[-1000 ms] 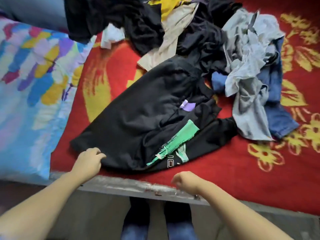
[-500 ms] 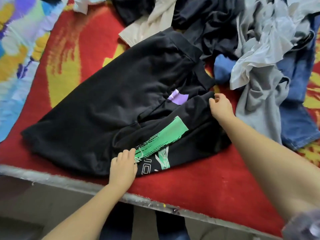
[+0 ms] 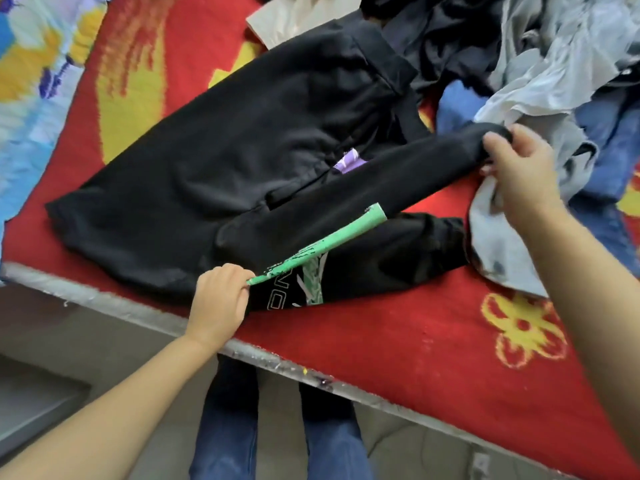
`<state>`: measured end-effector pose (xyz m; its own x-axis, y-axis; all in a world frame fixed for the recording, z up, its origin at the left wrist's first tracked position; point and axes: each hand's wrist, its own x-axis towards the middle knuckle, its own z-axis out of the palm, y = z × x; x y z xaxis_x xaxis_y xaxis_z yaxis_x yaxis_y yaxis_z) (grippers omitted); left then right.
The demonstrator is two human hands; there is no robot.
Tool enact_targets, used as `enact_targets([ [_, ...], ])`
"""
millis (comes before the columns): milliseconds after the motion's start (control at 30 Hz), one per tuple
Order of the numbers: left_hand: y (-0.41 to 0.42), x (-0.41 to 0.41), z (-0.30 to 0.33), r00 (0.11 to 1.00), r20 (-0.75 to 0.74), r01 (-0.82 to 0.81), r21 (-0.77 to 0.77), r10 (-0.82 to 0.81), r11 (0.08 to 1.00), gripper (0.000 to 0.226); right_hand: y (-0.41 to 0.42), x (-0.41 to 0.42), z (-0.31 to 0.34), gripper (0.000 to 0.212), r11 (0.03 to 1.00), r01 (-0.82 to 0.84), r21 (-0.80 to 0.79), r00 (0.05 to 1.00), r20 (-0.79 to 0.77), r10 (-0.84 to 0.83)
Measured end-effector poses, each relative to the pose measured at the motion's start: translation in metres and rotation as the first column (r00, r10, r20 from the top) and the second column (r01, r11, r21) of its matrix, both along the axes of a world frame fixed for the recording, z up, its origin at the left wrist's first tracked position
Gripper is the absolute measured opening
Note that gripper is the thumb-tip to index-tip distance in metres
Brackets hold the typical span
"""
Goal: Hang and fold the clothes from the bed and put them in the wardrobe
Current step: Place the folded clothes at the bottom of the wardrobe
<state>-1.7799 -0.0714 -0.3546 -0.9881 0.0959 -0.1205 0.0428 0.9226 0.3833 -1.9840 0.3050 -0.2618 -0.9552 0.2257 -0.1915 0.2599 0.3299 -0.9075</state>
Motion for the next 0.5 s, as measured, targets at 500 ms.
enact_targets([
  [500, 0.003, 0.009, -0.021, 0.944, 0.292, 0.265, -0.385, -0.155, 0.884, 0.032, 0.024, 0.097, -0.109, 0.013, 0.963, -0.158, 0.22, 0.899, 0.436, 0.048],
])
